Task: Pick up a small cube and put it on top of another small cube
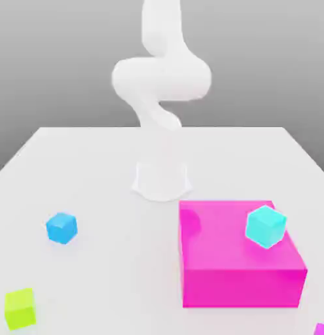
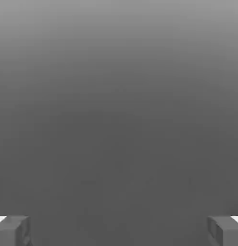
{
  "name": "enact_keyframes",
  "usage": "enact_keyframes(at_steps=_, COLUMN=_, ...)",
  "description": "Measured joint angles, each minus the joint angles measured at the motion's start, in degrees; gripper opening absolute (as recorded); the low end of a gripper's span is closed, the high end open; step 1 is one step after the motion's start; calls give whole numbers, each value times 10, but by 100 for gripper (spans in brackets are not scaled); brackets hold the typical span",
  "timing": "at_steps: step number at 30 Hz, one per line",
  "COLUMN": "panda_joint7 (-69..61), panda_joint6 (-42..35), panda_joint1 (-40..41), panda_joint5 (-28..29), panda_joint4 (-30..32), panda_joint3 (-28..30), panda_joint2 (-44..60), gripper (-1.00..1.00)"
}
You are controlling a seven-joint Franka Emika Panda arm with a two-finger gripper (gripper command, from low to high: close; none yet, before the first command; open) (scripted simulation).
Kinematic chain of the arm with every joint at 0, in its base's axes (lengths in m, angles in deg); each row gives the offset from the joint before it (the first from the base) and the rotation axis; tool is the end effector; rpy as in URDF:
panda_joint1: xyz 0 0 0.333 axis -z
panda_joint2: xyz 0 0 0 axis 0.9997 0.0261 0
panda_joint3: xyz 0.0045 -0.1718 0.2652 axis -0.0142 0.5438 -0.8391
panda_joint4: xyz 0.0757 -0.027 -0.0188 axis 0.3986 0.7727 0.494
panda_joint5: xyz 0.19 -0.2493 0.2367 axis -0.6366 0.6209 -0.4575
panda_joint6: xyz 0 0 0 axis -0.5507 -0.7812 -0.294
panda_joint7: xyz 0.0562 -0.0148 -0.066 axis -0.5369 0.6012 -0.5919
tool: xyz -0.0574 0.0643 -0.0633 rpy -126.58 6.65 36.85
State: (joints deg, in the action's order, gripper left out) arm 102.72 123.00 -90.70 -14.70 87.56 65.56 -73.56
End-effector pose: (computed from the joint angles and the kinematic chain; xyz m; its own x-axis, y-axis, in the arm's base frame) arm 0.3780 0.0118 0.6899 0.5662 -0.6590 0.4951 -0.4704 -0.7516 -0.4624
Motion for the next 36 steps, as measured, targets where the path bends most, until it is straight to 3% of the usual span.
enact_keyframes(at_steps=20, panda_joint7=-276, panda_joint6=70, panda_joint1=-131, panda_joint5=-18, panda_joint4=-93, panda_joint3=-28, panda_joint2=419, gripper=0)
enact_keyframes(at_steps=32, panda_joint7=-391, panda_joint6=112, panda_joint1=-178, panda_joint5=44, panda_joint4=-148, panda_joint3=-64, panda_joint2=669, gripper=0)
enact_keyframes(at_steps=36, panda_joint7=-397, panda_joint6=157, panda_joint1=-191, panda_joint5=64, panda_joint4=-167, panda_joint3=-59, panda_joint2=752, gripper=0)
